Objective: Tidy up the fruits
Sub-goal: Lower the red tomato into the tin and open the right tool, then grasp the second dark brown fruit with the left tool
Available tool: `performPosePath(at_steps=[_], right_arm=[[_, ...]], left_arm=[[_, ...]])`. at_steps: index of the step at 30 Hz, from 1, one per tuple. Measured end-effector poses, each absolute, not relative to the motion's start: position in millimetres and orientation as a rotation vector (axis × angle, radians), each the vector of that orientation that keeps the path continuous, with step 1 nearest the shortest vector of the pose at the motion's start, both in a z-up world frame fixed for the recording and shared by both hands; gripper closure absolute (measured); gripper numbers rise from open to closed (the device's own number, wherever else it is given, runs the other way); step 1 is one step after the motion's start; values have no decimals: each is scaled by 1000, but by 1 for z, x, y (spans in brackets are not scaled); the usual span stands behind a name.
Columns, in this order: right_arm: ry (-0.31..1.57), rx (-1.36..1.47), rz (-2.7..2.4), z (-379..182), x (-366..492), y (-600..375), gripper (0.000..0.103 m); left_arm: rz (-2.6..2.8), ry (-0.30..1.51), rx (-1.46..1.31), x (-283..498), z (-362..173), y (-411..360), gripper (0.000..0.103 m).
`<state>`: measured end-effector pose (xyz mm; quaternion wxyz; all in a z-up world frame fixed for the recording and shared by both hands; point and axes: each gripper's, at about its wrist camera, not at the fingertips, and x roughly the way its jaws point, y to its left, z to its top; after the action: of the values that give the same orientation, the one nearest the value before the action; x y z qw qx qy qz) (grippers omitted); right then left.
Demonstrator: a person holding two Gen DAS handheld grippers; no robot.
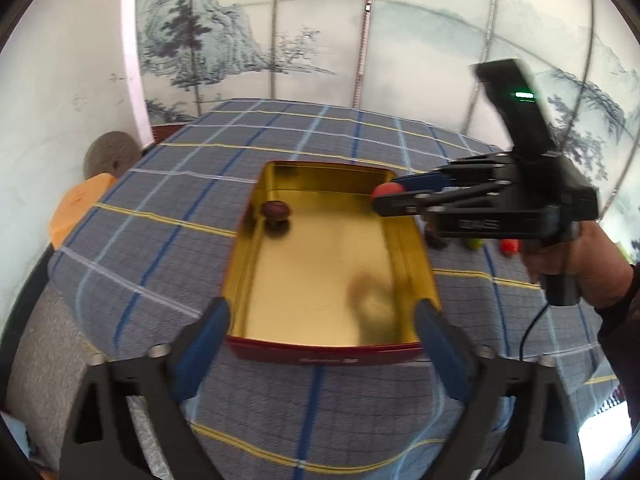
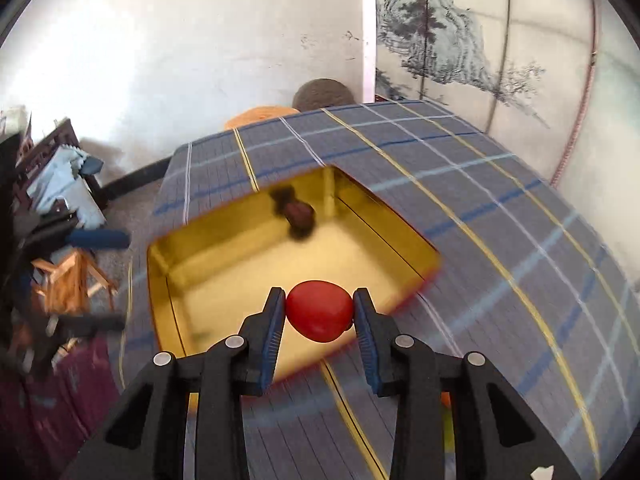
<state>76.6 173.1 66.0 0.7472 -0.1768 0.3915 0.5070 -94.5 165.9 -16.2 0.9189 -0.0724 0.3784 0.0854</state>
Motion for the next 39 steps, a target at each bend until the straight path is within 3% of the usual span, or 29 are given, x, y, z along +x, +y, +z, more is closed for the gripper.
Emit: performPosePath(at_steps=[12,21,35,39], right_arm=[[980,-344,972,30,114,245,71],[949,-245,924,38,127,252,69],[782,-50,889,72,71,140,39],[800,-81,820,58,45,95,38]], left_arm=[[196,790,-130,-105,-21,186,8],[206,805,-114,-105,-25,188,8],[157,815,-57,-102,-28,166,8],[91,816,-49,-99,-28,154,8]])
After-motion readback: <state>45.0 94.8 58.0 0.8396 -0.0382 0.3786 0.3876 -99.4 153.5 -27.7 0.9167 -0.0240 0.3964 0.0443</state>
